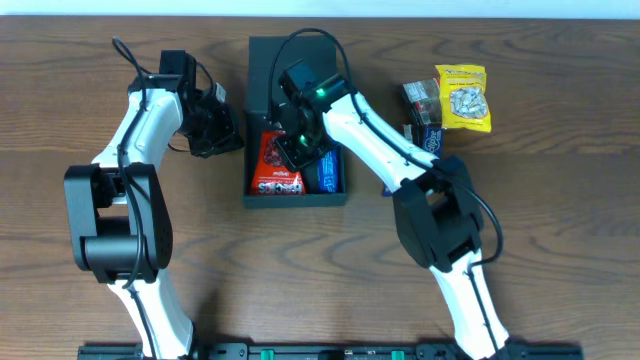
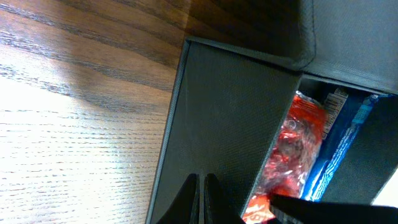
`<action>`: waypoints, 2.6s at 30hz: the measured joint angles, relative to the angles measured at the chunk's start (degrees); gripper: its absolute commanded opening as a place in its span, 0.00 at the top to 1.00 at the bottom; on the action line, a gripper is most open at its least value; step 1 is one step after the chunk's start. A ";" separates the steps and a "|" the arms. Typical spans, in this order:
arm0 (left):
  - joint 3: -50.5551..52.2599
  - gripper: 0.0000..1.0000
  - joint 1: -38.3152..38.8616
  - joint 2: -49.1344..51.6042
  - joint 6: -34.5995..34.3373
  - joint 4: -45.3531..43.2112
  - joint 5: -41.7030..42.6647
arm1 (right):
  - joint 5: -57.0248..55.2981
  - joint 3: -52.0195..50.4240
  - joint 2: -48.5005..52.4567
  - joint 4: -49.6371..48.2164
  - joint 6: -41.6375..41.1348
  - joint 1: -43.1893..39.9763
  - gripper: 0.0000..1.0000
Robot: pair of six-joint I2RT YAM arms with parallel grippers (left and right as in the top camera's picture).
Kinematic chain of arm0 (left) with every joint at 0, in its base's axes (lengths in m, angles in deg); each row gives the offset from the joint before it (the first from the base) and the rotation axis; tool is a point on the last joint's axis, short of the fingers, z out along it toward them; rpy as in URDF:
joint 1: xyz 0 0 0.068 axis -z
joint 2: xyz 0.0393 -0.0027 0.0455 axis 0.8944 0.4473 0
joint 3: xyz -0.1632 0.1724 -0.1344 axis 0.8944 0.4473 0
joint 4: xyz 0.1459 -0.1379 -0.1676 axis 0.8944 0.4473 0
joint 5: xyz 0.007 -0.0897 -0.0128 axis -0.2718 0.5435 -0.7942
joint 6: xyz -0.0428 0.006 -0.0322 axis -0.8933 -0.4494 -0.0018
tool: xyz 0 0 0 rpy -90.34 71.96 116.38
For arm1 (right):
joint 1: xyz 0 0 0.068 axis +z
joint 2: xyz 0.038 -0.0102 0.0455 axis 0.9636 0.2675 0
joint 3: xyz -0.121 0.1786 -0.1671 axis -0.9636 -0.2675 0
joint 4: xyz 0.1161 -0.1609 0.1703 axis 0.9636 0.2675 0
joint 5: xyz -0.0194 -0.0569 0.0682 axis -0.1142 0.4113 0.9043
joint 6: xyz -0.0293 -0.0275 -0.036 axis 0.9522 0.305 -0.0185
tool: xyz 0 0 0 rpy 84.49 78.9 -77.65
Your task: Pack container
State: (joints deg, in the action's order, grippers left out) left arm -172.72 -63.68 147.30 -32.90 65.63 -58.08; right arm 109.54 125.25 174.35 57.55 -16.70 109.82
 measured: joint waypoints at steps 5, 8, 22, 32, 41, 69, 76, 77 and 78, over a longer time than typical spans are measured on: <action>0.00 0.94 0.00 0.00 0.00 -0.02 0.00 | -1.01 0.00 1.05 -0.90 0.02 0.00 0.99; 0.00 0.94 0.00 0.00 0.00 0.00 0.00 | -1.14 0.00 1.60 -1.73 0.02 0.00 0.99; 0.00 0.94 0.00 0.00 0.00 -0.04 0.00 | -1.49 3.13 1.46 -2.62 0.07 -0.85 0.99; 0.00 0.94 0.00 0.00 0.00 -0.17 0.02 | -6.64 3.37 0.76 -2.12 0.17 -2.36 0.99; 0.00 0.94 0.00 0.00 0.00 -0.35 0.00 | -5.68 3.37 1.90 -4.15 0.15 -2.36 0.99; 0.00 0.94 0.00 0.00 0.00 -0.59 0.00 | 0.76 3.37 4.70 -10.88 -1.18 -0.50 0.99; 0.00 0.94 0.00 0.00 0.00 -0.61 0.00 | 0.02 3.30 0.48 -10.23 -1.20 -1.46 0.99; 0.00 0.94 0.00 0.00 0.00 -0.61 0.00 | -0.33 3.32 -0.74 -10.21 -1.20 -1.90 0.99; 0.00 0.94 0.00 0.00 0.00 -0.61 0.00 | -1.09 3.32 -3.02 -10.14 -1.20 -2.73 0.99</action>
State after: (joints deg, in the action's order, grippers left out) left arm -172.72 -63.68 147.30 -32.90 65.02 -58.08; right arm 108.45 128.57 171.33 47.41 -17.91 107.08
